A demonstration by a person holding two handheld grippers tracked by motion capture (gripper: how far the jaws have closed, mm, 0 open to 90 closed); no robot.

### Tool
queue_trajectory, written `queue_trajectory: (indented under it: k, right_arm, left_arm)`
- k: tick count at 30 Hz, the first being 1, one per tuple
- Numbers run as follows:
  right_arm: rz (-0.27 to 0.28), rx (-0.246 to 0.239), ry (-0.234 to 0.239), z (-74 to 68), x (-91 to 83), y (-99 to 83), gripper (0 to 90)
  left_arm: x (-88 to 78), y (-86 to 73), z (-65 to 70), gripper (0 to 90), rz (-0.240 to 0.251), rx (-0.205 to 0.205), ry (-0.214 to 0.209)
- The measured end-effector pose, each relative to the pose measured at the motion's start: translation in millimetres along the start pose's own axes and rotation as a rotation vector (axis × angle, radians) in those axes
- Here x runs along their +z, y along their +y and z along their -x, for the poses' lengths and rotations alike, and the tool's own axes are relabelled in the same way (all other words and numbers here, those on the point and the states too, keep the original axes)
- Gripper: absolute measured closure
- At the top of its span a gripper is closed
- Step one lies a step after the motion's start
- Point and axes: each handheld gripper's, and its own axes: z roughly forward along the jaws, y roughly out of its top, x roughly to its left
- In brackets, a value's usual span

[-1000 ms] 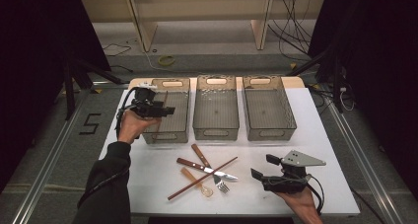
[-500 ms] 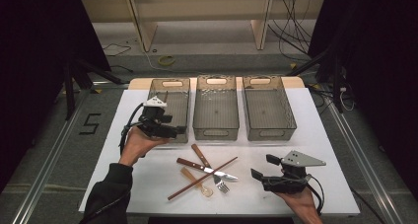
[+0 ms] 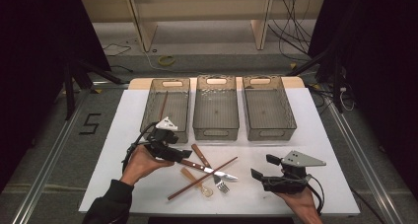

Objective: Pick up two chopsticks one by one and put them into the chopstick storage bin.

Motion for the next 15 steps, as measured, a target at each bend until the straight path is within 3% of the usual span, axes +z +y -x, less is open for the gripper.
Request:
queue_trajectory:
  k: [9, 15]
  right_arm:
    - [-0.002, 0.002, 0.002, 0.2, 0.1, -0.1, 22.3]
    - [-0.003, 0.004, 0.002, 0.4, 0.4, -0.2, 22.2]
  left_arm:
    - [12.7, -4.9, 26.4, 27.6, -0.068, 0.052, -0.038]
    - [21.3, -9.1, 32.0, 34.6, -0.104, 0.054, -0.056]
